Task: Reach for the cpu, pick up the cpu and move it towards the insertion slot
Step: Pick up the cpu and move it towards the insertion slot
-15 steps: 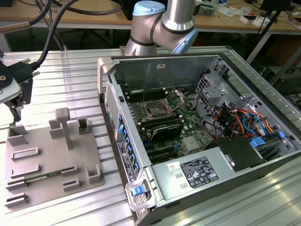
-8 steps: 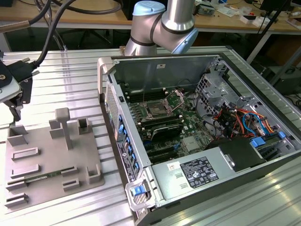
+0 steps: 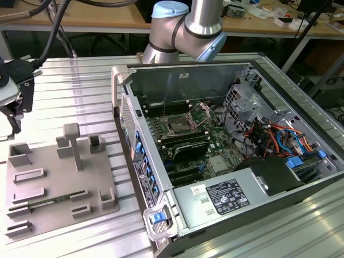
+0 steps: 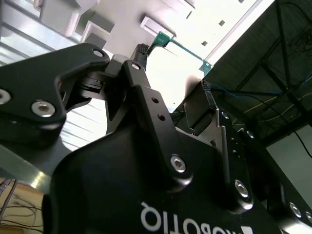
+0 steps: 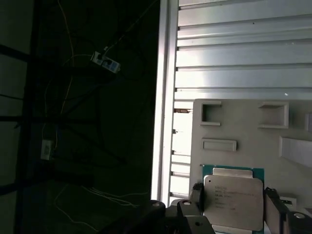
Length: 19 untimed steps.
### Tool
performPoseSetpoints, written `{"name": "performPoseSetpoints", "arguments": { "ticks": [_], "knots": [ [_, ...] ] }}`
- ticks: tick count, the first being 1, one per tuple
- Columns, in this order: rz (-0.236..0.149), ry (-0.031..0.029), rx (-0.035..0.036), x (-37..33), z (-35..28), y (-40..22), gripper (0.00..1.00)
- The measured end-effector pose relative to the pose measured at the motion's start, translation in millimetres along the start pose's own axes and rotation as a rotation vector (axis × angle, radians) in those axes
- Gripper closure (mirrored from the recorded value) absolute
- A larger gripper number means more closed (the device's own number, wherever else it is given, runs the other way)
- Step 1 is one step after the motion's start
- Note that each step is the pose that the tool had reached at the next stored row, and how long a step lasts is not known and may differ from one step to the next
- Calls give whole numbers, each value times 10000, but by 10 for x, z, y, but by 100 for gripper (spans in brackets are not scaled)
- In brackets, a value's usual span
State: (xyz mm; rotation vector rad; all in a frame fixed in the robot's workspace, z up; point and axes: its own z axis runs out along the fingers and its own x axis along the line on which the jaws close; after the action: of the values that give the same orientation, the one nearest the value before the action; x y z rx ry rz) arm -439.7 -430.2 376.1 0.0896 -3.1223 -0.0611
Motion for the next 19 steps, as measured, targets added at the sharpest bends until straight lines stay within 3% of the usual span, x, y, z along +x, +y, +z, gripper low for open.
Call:
{"name": "performPoseSetpoints", "arguments": {
  "ticks": [11, 19],
  "knots": [
    [-1, -1, -2, 3, -200, 8, 45],
    [0, 0, 0, -12, -201, 7, 45]
  ]
}}
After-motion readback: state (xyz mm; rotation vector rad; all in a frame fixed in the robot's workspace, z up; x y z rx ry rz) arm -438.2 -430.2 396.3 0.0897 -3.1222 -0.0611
